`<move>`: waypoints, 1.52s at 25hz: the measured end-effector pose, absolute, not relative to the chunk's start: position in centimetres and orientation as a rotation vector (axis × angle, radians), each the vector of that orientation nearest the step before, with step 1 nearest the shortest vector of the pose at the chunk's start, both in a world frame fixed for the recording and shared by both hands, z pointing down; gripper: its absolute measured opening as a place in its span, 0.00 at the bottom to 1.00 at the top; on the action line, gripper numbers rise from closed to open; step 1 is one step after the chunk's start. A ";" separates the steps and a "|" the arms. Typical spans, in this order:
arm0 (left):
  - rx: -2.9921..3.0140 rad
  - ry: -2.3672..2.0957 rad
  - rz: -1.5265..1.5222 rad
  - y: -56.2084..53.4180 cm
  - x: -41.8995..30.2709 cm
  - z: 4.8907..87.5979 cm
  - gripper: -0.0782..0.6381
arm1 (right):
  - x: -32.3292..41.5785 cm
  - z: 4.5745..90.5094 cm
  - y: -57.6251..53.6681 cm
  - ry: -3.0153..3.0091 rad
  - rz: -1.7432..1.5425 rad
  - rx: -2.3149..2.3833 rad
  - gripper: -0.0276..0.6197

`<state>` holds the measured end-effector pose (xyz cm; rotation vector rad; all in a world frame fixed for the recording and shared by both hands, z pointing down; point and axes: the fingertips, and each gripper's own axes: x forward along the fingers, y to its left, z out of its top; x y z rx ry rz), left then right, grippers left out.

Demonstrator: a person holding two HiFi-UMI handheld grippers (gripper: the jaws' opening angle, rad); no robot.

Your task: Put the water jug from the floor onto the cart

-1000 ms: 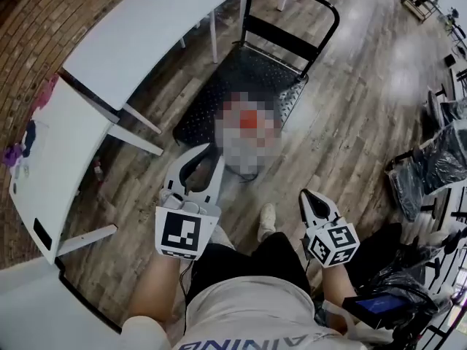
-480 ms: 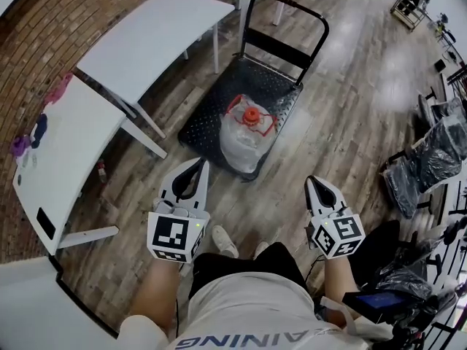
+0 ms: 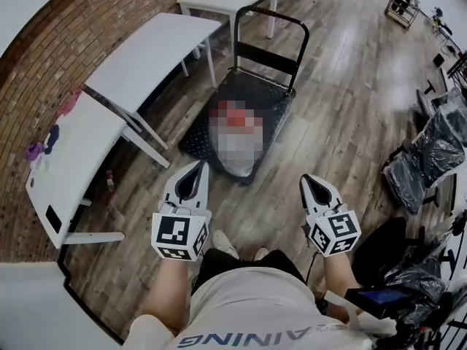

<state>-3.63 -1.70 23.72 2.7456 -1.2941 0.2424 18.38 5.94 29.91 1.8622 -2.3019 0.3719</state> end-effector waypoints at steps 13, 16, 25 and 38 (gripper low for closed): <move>2.785 -1.312 0.351 5.3 0.3 23.5 0.11 | 22.3 27.5 12.0 -2.360 0.267 1.948 0.05; 2.801 -1.314 0.343 5.3 0.3 22.9 0.11 | 22.3 27.4 12.4 -2.352 0.273 1.970 0.05; 2.804 -1.340 0.248 4.2 -1.6 20.9 0.11 | 19.3 25.5 10.2 -2.391 0.214 1.888 0.05; 2.791 -1.321 0.145 2.1 -7.9 20.6 0.11 | 13.5 23.4 7.9 -2.347 0.134 1.835 0.05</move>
